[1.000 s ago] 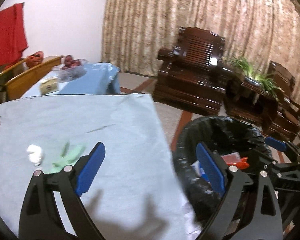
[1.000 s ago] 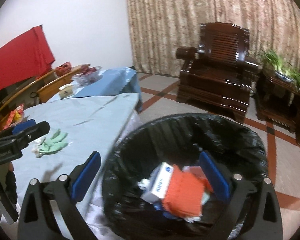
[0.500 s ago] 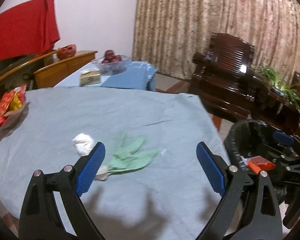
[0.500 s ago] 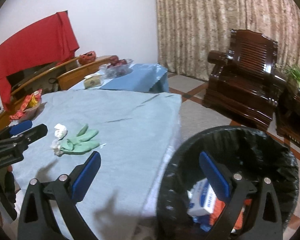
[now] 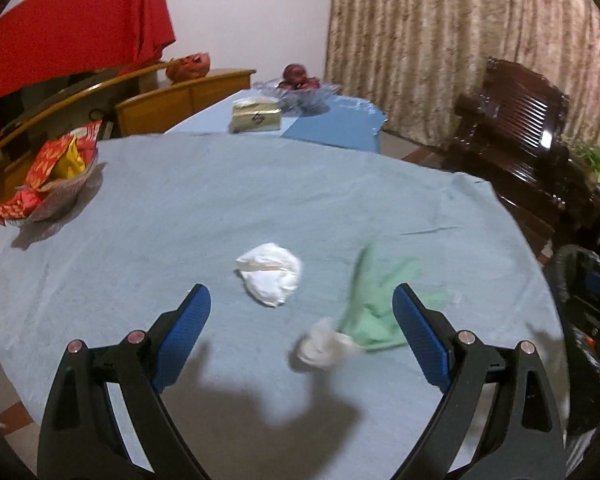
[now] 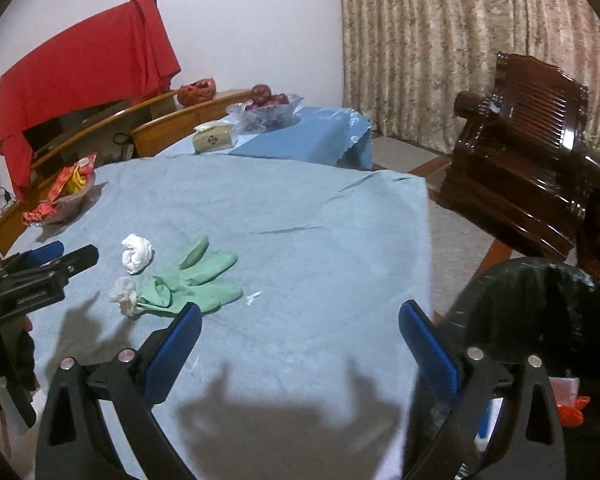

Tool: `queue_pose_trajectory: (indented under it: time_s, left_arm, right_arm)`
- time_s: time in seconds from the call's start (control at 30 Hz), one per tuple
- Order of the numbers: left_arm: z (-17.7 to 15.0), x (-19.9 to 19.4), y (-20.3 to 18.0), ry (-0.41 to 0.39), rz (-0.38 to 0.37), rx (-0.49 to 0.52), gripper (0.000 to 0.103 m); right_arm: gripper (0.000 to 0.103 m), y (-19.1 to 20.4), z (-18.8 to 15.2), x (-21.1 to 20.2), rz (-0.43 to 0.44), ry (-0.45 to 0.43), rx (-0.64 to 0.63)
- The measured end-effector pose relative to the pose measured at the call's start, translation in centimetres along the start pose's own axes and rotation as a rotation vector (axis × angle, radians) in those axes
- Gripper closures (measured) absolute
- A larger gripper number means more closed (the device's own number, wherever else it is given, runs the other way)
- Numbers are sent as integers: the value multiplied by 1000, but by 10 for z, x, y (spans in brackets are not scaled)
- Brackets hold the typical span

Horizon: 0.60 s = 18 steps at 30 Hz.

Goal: Collect trash
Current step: 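Move both tools back over the table toward the tissues and green glove, then grasp the white crumpled tissue with the left gripper and lift it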

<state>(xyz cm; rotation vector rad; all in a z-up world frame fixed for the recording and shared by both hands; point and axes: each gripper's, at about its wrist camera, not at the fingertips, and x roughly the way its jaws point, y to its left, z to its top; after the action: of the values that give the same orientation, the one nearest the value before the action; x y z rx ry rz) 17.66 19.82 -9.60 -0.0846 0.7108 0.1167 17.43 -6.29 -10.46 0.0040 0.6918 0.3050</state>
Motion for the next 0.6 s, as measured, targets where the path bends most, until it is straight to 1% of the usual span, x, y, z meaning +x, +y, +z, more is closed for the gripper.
queue_pose_trajectory:
  time_s: [0.2,0.43,0.53,0.6]
  left_arm:
    - [5,39,24,53,-1,-32,13]
    - [13,73,40,94,-10,-55,14]
    - [16,87,42,120,-28,-70,21]
    - [18,94,43,137,-35,-74,23]
  right_arm:
    - [6,20,9,37,20,30,-18]
    - [6,34,19,64,40,43,-31]
    - [6,36,21,70,45,46,-36]
    - [6,36,23,75,46,50,-38]
